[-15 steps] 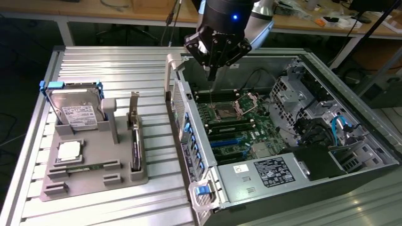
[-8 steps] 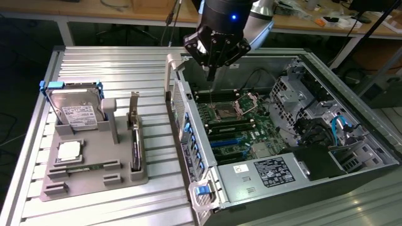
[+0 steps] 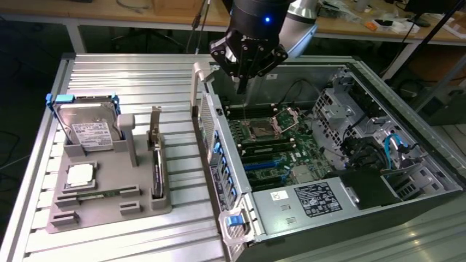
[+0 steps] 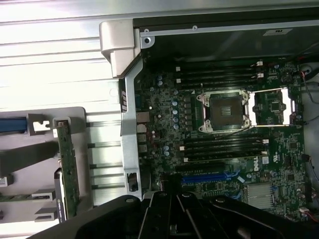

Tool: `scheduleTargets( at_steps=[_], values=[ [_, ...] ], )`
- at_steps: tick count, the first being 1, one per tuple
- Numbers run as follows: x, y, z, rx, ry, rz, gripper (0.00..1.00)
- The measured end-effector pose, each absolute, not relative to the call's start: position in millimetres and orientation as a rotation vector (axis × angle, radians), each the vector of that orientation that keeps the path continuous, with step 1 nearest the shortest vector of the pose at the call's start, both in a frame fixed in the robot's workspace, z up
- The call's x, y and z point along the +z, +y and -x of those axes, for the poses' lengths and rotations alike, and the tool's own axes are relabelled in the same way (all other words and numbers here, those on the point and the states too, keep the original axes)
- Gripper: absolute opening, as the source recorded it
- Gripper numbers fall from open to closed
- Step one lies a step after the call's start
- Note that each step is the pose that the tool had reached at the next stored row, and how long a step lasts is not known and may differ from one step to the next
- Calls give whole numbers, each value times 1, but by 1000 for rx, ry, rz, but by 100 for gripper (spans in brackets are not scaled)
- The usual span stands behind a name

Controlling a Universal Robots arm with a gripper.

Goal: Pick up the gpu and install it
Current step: 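Reach for the gpu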

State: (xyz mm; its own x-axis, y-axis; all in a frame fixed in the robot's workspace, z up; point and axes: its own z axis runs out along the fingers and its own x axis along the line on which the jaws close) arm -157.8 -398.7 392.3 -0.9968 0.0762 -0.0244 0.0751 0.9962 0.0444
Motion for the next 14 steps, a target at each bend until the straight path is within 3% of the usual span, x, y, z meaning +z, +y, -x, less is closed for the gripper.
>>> scheduleTargets(
  at_steps=[14],
  values=[
    [392, -399, 166, 68, 3113, -118, 11]
  ],
)
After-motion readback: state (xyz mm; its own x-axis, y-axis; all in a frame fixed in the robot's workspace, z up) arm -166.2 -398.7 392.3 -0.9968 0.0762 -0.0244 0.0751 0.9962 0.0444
